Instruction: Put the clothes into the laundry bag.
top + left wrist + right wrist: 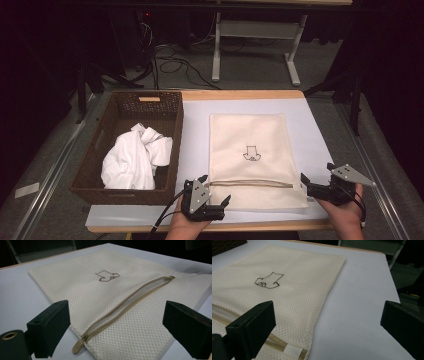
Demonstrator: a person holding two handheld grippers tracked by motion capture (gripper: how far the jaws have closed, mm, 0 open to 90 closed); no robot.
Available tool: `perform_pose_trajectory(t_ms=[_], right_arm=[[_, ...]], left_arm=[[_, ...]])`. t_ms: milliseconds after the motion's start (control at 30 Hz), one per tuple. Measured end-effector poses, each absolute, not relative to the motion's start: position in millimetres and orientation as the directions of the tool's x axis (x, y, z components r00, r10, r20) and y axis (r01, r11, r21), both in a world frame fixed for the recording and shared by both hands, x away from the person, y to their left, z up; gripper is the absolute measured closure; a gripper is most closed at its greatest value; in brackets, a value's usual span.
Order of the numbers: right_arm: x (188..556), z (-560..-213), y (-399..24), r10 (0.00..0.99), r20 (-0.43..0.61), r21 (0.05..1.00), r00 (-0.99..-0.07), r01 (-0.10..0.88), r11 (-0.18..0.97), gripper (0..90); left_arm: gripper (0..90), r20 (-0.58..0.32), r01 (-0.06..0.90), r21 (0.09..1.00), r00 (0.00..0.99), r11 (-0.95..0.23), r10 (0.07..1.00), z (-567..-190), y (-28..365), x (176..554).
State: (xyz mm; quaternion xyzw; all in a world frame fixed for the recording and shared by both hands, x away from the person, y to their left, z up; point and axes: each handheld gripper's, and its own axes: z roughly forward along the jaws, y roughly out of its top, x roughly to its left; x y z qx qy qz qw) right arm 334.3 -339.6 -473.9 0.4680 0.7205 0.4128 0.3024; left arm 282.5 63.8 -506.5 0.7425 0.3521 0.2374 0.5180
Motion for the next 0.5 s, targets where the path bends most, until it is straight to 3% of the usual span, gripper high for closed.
perform_pose_trajectory(t_ms=[500], right_arm=[[333.8,-473.3,-340.0,0.920,-0.061,0.881,-0.388,0.411,0.232,1.9]], left_arm=[[9.4,-0.049,0.309,0.931,0.637,-0.196,0.770,-506.8,66.8,285.2]])
